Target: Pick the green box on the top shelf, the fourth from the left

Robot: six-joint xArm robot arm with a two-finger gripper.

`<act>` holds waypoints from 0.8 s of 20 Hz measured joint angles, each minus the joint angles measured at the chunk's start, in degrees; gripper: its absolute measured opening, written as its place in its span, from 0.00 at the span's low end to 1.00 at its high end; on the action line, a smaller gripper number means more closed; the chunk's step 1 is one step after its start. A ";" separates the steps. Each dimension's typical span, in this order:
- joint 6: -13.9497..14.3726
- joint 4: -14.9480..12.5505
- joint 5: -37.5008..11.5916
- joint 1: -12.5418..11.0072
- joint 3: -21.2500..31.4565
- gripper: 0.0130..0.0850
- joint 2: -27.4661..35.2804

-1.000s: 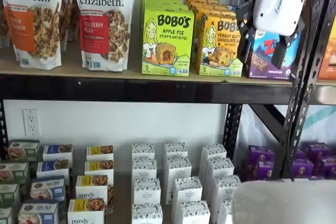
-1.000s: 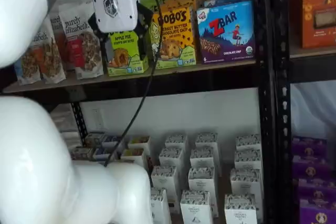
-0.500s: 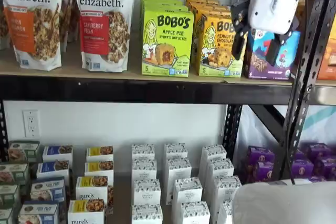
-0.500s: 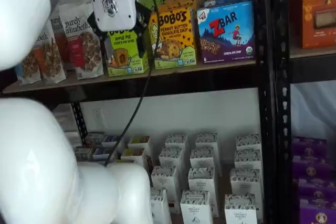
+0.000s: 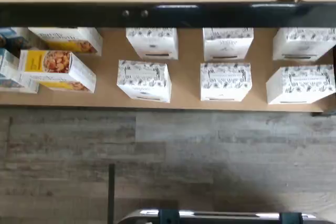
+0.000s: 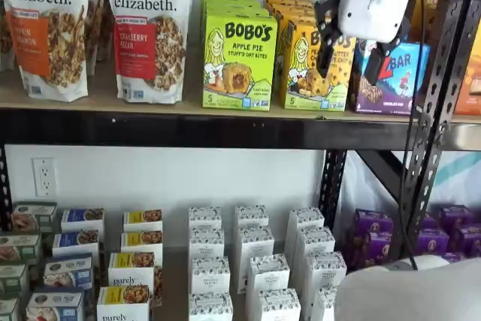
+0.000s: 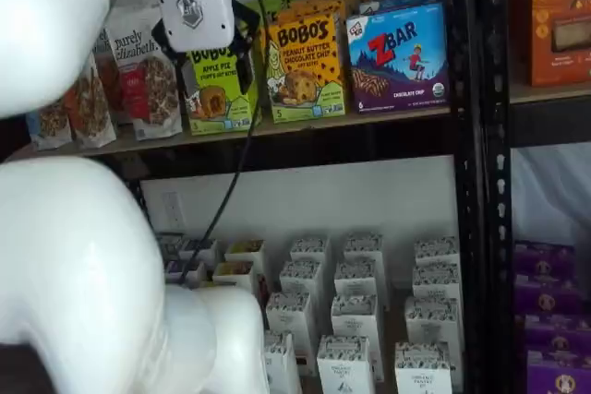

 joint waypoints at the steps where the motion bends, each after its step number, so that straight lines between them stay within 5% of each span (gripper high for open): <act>1: 0.51 -0.13 -0.38 0.57 -0.10 1.00 0.32; 16: 8.00 -3.55 -6.22 8.89 -2.28 1.00 7.10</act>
